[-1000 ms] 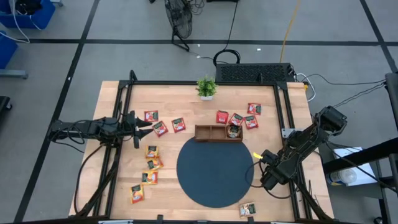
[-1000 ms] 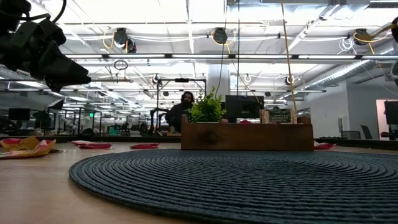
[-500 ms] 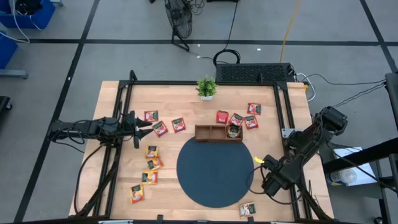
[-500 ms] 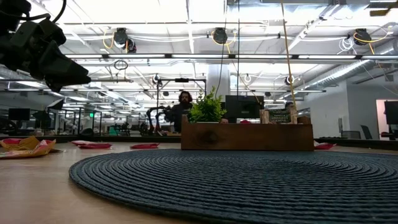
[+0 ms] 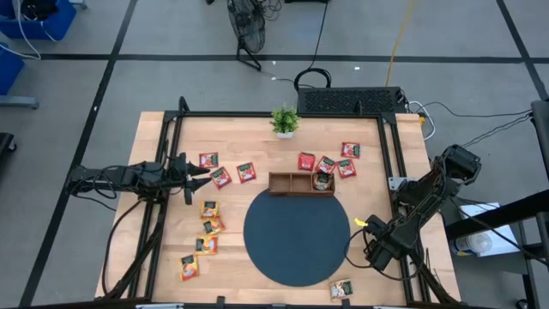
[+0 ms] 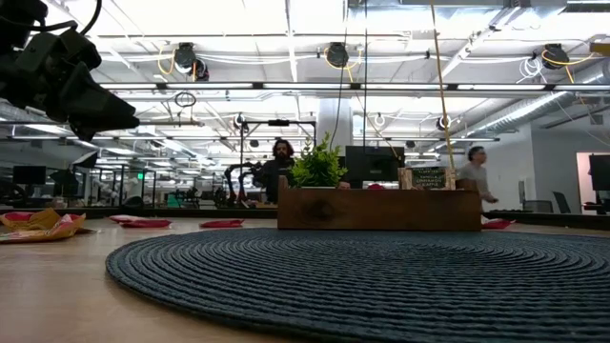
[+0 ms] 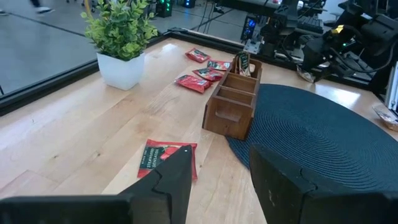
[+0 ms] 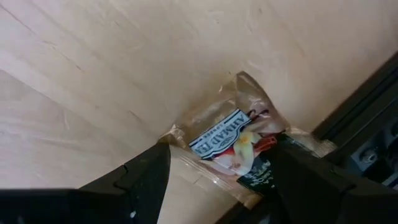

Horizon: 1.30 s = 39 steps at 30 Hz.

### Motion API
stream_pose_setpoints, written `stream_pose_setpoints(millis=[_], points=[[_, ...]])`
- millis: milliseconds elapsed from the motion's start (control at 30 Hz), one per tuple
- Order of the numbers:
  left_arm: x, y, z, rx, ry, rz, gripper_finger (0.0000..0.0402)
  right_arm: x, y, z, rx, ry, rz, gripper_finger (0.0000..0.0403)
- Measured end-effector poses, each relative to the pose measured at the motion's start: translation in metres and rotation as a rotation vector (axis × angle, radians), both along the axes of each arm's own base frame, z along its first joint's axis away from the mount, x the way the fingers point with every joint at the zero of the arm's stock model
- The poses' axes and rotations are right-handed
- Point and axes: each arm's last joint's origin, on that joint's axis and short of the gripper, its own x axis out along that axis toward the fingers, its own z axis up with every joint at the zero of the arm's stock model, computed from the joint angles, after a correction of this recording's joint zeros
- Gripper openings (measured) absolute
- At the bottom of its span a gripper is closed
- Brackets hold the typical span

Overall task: Pick & Place Tea
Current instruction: Put the top brown tea bag into the right slot of the wooden organizer

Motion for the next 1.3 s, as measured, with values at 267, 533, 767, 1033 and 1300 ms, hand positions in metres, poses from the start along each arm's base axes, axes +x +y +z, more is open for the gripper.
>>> stream_pose_setpoints(millis=[267, 533, 767, 1033, 1300], points=[[0.0, 0.0, 0.0, 0.0, 0.0, 0.0, 0.0161, 0.003, 0.0, -0.003, -0.003, -0.068, 0.055, 0.0235], [0.0, 0.0, 0.0, 0.0, 0.0, 0.0, 0.0161, 0.01, 0.008, -0.005, 0.073, -0.154, 0.11, 0.0131], [0.0, 0.0, 0.0, 0.0, 0.0, 0.0, 0.0161, 0.011, 0.008, -0.006, 0.069, -0.181, 0.165, 0.004], [0.0, 0.0, 0.0, 0.0, 0.0, 0.0, 0.0161, 0.017, 0.011, 0.001, 0.021, -0.238, 0.293, 0.0017], [0.0, 0.0, 0.0, 0.0, 0.0, 0.0, 0.0161, 0.036, 0.006, 0.051, -0.307, -0.238, 0.546, 0.0017]])
